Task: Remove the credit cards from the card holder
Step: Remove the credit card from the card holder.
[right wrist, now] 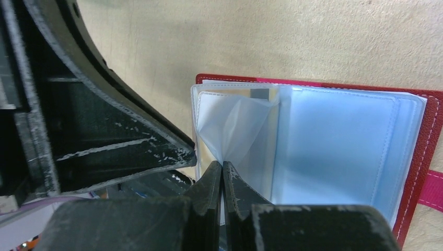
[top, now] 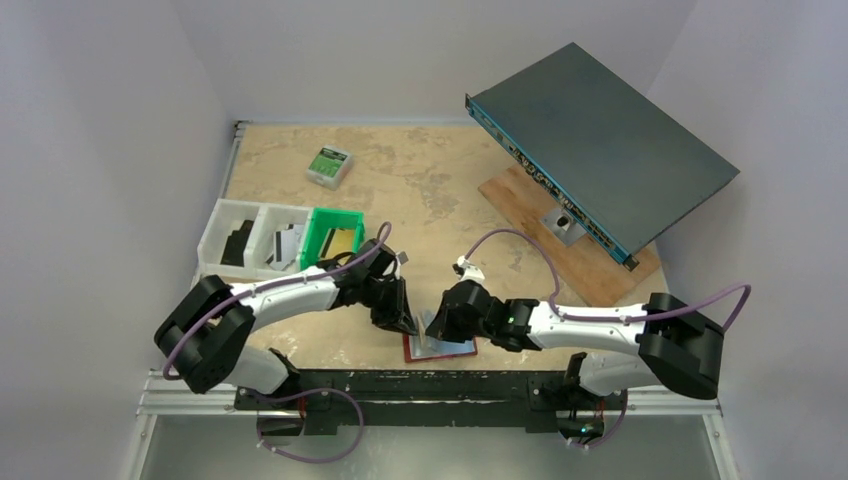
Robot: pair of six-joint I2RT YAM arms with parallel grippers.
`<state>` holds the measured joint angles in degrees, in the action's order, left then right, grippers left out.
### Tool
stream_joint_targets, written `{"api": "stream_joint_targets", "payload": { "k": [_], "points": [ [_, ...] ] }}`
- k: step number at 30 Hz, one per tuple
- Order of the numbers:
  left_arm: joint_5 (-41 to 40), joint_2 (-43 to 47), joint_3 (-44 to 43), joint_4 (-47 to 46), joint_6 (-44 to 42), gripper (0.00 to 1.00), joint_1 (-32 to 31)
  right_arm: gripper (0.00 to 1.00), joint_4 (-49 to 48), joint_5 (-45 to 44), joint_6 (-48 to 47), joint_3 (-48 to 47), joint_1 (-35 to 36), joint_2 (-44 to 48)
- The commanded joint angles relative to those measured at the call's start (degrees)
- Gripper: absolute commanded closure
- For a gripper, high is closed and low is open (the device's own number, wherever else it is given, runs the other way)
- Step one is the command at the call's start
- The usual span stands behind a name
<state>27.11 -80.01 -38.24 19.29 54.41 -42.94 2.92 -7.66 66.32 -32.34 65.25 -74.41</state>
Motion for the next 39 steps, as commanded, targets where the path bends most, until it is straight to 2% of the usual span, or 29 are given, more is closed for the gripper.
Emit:
{"api": "stream_joint_targets", "payload": {
  "k": [1, 4, 13, 15, 17, 21, 32, 39],
  "points": [
    [0.1, -3.3, 0.0, -3.9, 1.4, 0.93, -0.5, 1.0, -4.3, 1.6, 1.9, 1.3, -0.7, 1.4],
    [0.5, -5.7, 0.4, -6.4, 2.3, 0.97, -0.9, 1.0, -4.8, 2.0, 2.1, 1.7, -0.8, 1.4],
    [-1.6, -9.2, -1.9, -5.9, 2.9, 1.0, -2.4, 0.99, -3.9, 2.7, 1.6, 0.6, -0.8, 1.3],
    [-1.8, -9.4, -2.2, -5.8, 3.1, 1.0, -2.7, 0.86, -2.2, 1.5, 1.7, 0.2, -0.8, 2.2],
    [-2.0, -9.3, -2.7, -5.3, 3.1, 1.0, -3.0, 0.79, 0.8, 0.0, 1.9, 0.0, -0.8, 3.5],
    [-3.1, -8.6, -4.2, -3.1, 2.2, 1.0, -3.9, 0.75, 6.2, -2.3, 2.5, 0.3, -0.9, 6.5],
    [-5.8, -9.7, -12.1, 3.8, -0.4, 1.0, -8.3, 0.72, 14.6, -6.9, 4.1, 2.2, -0.9, 14.3],
    [-4.9, -14.2, -15.4, 3.1, 0.0, 1.0, -10.3, 0.68, 19.9, -9.4, 4.3, 1.1, -1.0, 17.6]
  ]
}}
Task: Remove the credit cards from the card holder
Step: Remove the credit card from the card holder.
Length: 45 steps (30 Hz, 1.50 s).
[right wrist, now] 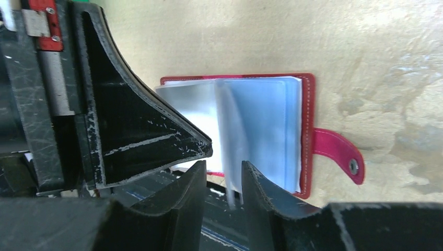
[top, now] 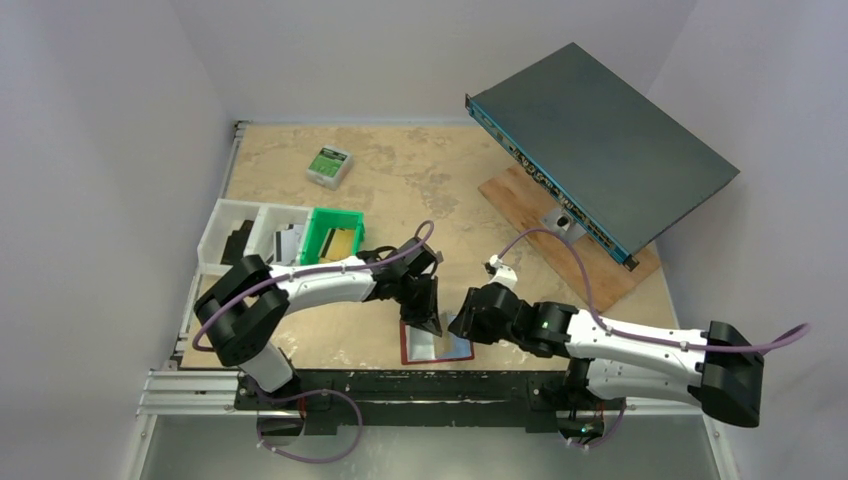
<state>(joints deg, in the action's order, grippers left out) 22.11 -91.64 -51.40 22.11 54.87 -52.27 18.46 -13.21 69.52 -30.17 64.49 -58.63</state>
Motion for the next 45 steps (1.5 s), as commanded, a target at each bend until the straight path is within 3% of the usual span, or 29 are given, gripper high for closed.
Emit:
{"api": "stream_joint_targets", "payload": {
  "k": [1, 11, 23, 37, 45],
  "points": [
    [0.6, -3.3, -2.6, -0.2, -0.4, 1.0, -1.0, 0.68, 4.7, -3.8, 1.1, -1.1, -0.2, 2.1],
    [-4.5, 0.2, -2.4, 3.4, -0.8, 0.94, -0.9, 0.61, 4.8, -3.6, -2.2, -4.0, -0.2, -4.2],
    [-3.2, 0.1, 4.0, -2.1, 0.4, 0.9, 0.9, 0.84, 3.1, -2.7, -3.7, -6.6, -0.2, -9.8],
    [-1.2, -1.1, 8.3, -9.5, 1.6, 0.8, 1.5, 0.99, -2.1, 1.5, -0.5, -0.4, -1.5, -14.9],
    [2.1, -2.2, 11.2, -17.7, 3.8, 0.78, 1.6, 1.0, -4.5, 3.8, -0.7, 0.3, -1.5, -17.4]
  ]
}}
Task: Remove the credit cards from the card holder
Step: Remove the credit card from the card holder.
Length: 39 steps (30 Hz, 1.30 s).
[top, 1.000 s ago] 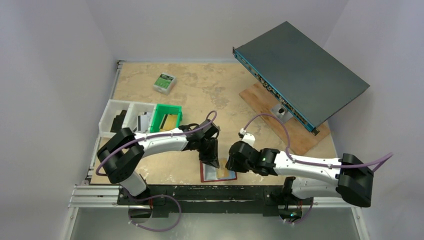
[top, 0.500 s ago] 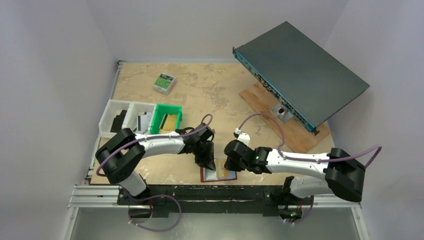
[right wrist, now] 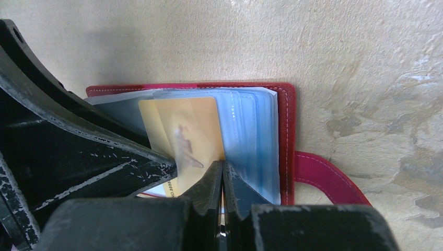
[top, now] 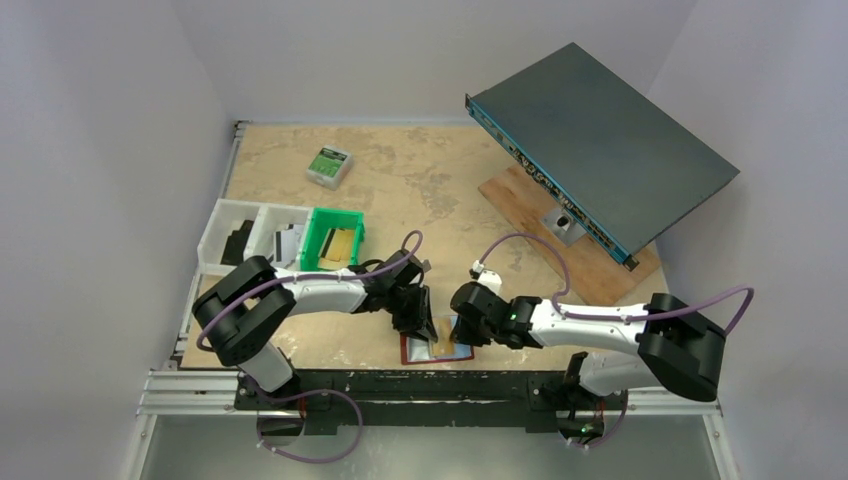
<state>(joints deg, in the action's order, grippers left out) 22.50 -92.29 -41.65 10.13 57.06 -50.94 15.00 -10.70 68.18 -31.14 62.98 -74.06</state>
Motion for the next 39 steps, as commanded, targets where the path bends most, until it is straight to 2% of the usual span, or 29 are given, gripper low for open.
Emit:
{"api": "stream_joint_targets", "payload": {
  "k": [1, 6, 14, 29, 39],
  "points": [
    [2.0, -1.6, 1.6, -6.2, 2.0, 0.78, 0.2, 1.0, -1.2, 1.3, 0.6, 1.3, 0.0, -2.2],
    [2.5, -0.8, 2.0, -6.8, 2.4, 0.83, 0.6, 1.0, -1.3, 1.2, 0.8, 1.8, 0.0, -2.8],
    [3.0, 3.3, 3.1, -4.1, 0.1, 1.0, 2.8, 1.0, -0.8, 1.1, 1.2, 3.0, -0.5, -2.9],
    [2.9, 8.6, 4.0, 3.8, -5.2, 1.0, 7.4, 1.0, -1.5, 1.5, 1.5, 4.5, -1.2, -3.1],
    [1.8, 12.4, 3.7, 8.3, -7.4, 1.0, 8.0, 1.0, -0.9, 1.1, 0.8, 3.4, -1.2, -2.4]
  ]
}}
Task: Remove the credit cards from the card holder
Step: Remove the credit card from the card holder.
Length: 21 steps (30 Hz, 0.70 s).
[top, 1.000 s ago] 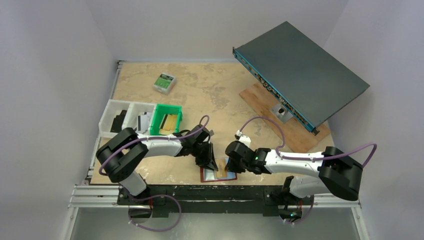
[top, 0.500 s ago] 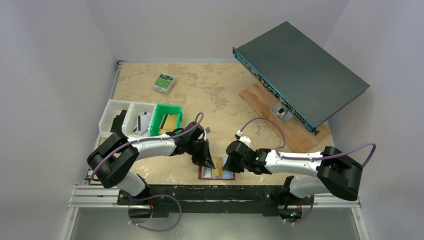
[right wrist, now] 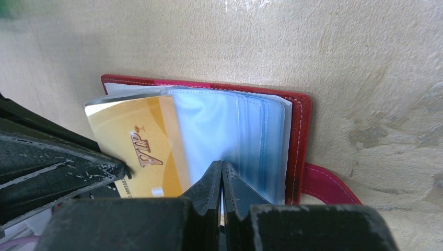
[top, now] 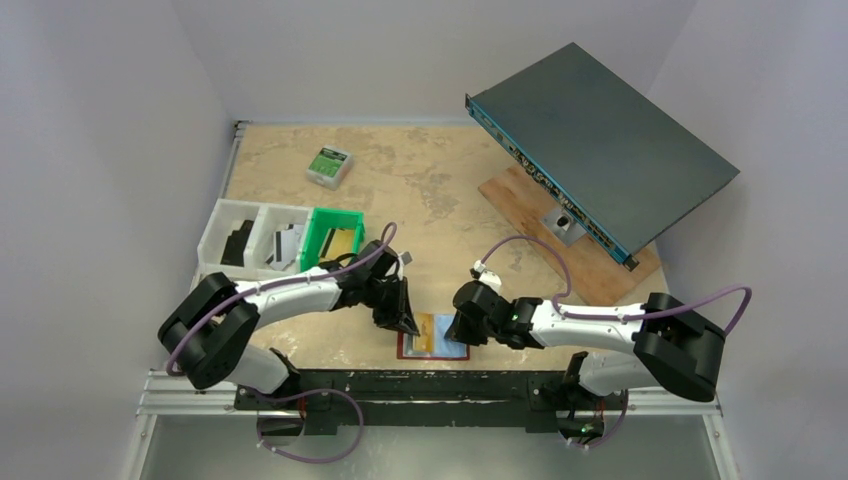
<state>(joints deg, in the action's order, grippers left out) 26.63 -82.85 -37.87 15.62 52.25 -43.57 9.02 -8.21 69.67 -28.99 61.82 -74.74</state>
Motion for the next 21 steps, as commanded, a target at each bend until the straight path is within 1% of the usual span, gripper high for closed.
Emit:
{"api": "stream_joint_targets", "payload": {
  "k": [1, 10, 14, 15, 17, 21],
  "points": [
    [-2.7, 3.7, -0.1, 3.4, -2.8, 1.0, 0.7, 1.0, 5.2, -1.6, -0.8, 0.9, 0.0, -1.4],
    [-4.9, 11.4, -1.8, 10.6, -5.5, 1.0, 0.9, 1.0, 6.0, -2.8, -2.4, -2.8, -0.1, 1.1],
    [-6.1, 14.0, -3.3, 14.2, -6.7, 1.0, 0.9, 0.93, 6.1, -3.0, -3.3, -5.3, 0.0, 2.6],
    [-6.3, 14.6, -3.8, 14.9, -6.8, 1.0, 0.8, 0.89, 6.3, -3.2, -3.7, -6.2, -0.1, 3.2],
    [-7.3, 15.7, -4.7, 16.5, -7.1, 1.0, 0.9, 0.78, 7.2, -3.4, -4.4, -7.9, 0.0, 4.4],
    [-11.3, 18.8, -8.1, 22.8, -8.8, 1.0, 2.1, 0.47, 8.1, -4.4, -6.5, -11.3, 0.0, 8.4]
  ]
}}
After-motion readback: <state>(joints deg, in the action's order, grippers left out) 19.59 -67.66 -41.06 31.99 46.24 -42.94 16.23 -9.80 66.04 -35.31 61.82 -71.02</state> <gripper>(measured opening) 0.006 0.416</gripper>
